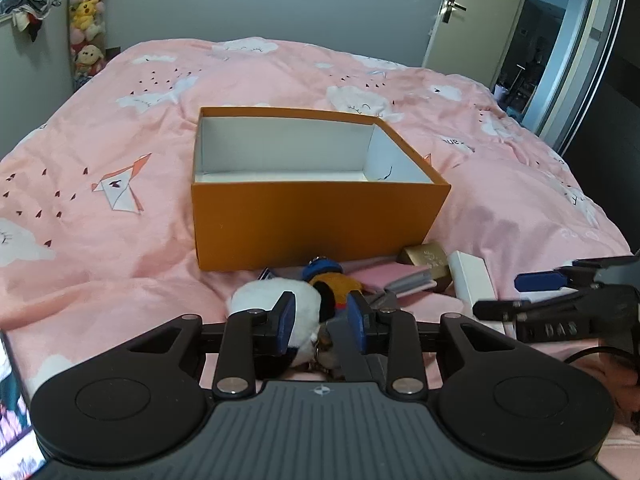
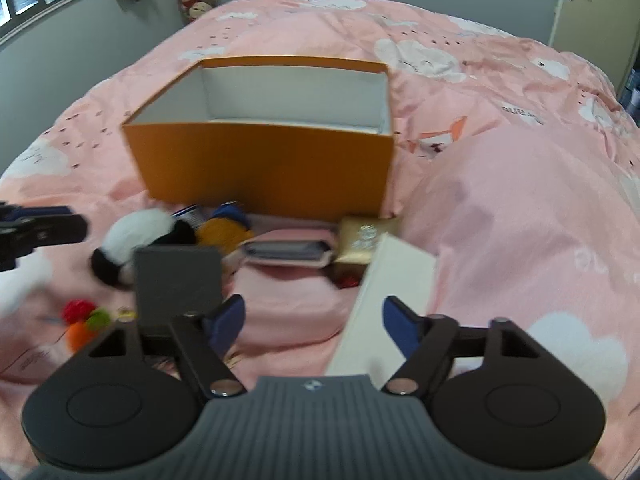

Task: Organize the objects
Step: 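Reach the right gripper toward the long white box beside the pile, then grasp the long white box with the right gripper while the left gripper grasps the gold square box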

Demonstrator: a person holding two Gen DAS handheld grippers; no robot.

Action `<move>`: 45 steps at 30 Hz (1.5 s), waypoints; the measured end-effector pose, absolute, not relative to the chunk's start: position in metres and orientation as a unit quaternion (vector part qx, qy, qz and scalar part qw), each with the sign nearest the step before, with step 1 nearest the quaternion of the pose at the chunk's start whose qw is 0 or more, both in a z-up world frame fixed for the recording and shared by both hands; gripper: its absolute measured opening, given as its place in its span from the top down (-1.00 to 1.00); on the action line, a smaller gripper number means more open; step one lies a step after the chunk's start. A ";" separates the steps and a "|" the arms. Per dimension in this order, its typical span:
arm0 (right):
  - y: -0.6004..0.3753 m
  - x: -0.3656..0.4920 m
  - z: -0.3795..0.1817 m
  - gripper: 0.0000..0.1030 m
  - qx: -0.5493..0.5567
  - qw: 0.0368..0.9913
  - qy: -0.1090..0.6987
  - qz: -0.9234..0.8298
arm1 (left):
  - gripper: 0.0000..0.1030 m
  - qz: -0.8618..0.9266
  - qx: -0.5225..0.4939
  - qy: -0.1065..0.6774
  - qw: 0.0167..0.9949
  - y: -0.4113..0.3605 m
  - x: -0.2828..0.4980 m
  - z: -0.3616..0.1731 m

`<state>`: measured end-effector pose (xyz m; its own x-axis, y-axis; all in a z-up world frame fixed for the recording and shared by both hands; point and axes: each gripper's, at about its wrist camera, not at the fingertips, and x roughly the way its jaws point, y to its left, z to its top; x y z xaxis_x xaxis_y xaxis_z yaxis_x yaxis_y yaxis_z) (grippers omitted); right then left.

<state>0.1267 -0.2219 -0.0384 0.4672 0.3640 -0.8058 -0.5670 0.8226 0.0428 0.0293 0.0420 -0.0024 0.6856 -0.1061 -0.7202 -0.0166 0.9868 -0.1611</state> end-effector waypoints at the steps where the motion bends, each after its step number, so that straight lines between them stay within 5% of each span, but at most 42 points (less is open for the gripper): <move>1: -0.223 0.135 -0.040 -0.14 -0.118 0.848 0.441 0.269 | 0.34 -0.032 -0.076 0.396 0.914 0.040 0.034 -0.002; 13: -0.258 0.178 -0.086 -0.11 -0.036 0.810 0.541 0.222 | 0.35 -0.124 -0.054 0.444 0.886 -0.008 0.092 -0.025; 20: -0.236 0.174 -0.105 -0.14 -0.112 0.808 0.543 0.197 | 0.35 -0.149 -0.032 0.466 0.872 -0.032 0.107 -0.037; 29: -0.265 0.191 -0.086 0.35 -0.047 0.812 0.549 0.193 | 0.33 -0.156 -0.037 0.475 0.865 -0.041 0.131 -0.040; 32: -0.277 0.201 -0.066 0.41 -0.031 0.833 0.518 0.190 | -0.03 -0.149 -0.045 0.481 0.863 -0.049 0.149 -0.043; 45: -0.303 0.252 -0.091 0.42 0.008 0.778 0.581 0.240 | -0.32 -0.097 -0.120 0.569 0.808 -0.080 0.221 -0.092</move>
